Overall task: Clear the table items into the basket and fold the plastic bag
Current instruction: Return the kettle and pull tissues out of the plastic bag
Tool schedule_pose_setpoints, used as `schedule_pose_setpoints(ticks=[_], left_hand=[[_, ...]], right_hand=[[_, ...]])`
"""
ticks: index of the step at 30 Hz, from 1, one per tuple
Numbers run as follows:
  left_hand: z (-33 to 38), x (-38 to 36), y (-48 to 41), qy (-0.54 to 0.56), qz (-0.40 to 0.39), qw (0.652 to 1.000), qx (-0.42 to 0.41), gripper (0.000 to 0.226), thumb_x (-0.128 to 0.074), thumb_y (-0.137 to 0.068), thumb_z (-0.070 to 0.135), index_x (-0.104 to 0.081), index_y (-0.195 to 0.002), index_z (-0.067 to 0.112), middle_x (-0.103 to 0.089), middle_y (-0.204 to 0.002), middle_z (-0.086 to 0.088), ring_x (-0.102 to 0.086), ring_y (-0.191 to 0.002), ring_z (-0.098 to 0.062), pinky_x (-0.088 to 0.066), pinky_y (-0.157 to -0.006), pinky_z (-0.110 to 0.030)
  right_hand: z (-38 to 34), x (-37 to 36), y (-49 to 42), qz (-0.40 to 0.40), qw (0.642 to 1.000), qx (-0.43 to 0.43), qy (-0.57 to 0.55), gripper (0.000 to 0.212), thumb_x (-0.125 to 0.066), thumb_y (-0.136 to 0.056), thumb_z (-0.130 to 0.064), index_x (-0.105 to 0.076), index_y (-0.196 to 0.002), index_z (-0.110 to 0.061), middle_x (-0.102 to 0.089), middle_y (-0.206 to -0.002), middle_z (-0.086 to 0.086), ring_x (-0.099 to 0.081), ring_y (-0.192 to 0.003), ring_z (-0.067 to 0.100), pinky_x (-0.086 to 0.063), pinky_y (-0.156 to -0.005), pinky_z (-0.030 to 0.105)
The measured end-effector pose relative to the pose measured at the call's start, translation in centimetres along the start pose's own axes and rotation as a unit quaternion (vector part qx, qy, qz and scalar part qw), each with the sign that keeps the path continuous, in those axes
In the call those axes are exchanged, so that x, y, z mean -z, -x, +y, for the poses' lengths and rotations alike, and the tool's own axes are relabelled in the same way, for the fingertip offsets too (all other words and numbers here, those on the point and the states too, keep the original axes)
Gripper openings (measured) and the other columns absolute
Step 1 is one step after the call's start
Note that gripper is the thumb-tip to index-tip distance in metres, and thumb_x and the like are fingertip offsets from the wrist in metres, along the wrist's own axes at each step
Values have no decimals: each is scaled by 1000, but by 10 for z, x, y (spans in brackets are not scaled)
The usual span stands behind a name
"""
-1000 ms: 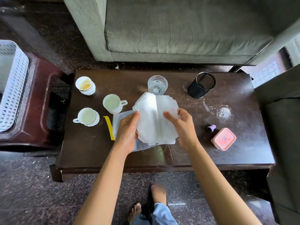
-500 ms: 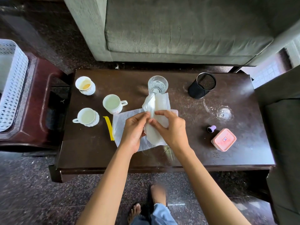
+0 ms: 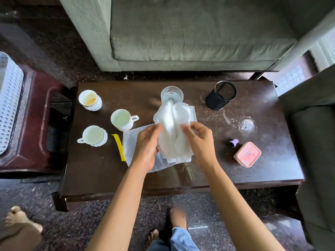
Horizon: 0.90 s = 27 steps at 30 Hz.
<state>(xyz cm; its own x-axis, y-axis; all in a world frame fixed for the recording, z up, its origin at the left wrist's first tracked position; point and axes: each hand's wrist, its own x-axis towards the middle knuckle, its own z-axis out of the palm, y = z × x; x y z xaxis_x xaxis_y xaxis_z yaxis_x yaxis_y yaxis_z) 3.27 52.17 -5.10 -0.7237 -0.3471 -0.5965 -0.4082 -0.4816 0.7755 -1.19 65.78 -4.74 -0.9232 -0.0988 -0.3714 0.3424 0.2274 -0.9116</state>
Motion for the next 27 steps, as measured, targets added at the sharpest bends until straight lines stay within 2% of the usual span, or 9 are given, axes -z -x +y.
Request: schedule_pose_setpoints(ticks=[2, 5, 10, 12, 16, 19, 21, 24, 27], left_hand=[[4, 0, -2, 2, -6, 1000, -6, 17, -54, -94, 24, -69, -87, 22, -73, -94, 3, -64, -96, -17, -50, -84, -36], [10, 2, -3, 3, -2, 1000, -6, 20, -50, -96, 24, -67, -84, 23, -73, -85, 11, -64, -90, -12, -49, -81, -32], [15, 5, -6, -10, -8, 1000, 5, 17, -49, -96, 30, -66, -95, 26, -69, -106, 4, -61, -103, -16, -50, -84, -36], [16, 4, -6, -20, -16, 1000, 5, 17, -49, -96, 31, -66, -95, 27, -69, -105, 6, -62, -103, -15, -52, -83, -35], [16, 1, -3, -4, -32, 999, 0, 20, -50, -97, 25, -68, -88, 23, -73, -88, 10, -64, -93, -12, -51, -84, -32], [14, -6, -3, -4, -30, 1000, -4, 19, -54, -95, 22, -69, -84, 19, -73, -82, 7, -65, -85, -15, -52, -74, -30], [13, -13, -3, -11, -25, 1000, -2, 18, -56, -93, 21, -69, -82, 19, -73, -77, 6, -65, -76, -12, -51, -64, -25], [11, -25, -1, -17, -30, 999, -8, 15, -58, -92, 20, -70, -82, 17, -70, -71, 4, -60, -65, -11, -49, -54, -21], [11, -34, 1, -19, -42, 999, -4, 15, -60, -91, 21, -72, -94, 13, -71, -76, -1, -63, -65, -11, -49, -55, -22]], right_hand=[[-3, 6, -2, 11, 996, -40, -85, 22, -62, -91, -19, -63, -79, -1, -62, -73, 11, -55, -63, 19, -45, -56, 28], [-8, 13, -7, 16, 985, -108, -134, 16, -63, -87, -17, -62, -77, -5, -57, -70, 7, -52, -62, 20, -41, -53, 25], [-6, 22, -9, -12, 974, -169, -152, 55, -62, -78, -57, -69, -97, -6, -70, -95, 15, -66, -86, 28, -48, -69, 39], [-6, 22, -6, -8, 983, -131, -131, 59, -67, -77, -56, -66, -98, -1, -70, -94, 17, -67, -82, 24, -50, -67, 36], [-3, 20, -2, 65, 998, -20, -15, 38, -78, -73, -24, -57, -104, -16, -70, -96, 1, -67, -83, 19, -56, -69, 37], [-10, 19, 4, 98, 988, 64, 102, 56, -67, -81, -6, -41, -125, -29, -62, -102, -3, -60, -78, 6, -46, -60, 19], [-13, 17, 6, 80, 976, 121, 163, 64, -60, -82, 0, -37, -133, -33, -61, -106, -4, -56, -71, 8, -40, -60, 21], [-10, 14, 8, 47, 954, 208, 210, 60, -58, -83, 2, -47, -134, -27, -61, -125, -2, -58, -93, 12, -40, -77, 16], [-9, 13, 7, 33, 953, 215, 213, 27, -67, -89, -19, -65, -116, -19, -68, -109, 1, -61, -90, 9, -39, -73, 5]])
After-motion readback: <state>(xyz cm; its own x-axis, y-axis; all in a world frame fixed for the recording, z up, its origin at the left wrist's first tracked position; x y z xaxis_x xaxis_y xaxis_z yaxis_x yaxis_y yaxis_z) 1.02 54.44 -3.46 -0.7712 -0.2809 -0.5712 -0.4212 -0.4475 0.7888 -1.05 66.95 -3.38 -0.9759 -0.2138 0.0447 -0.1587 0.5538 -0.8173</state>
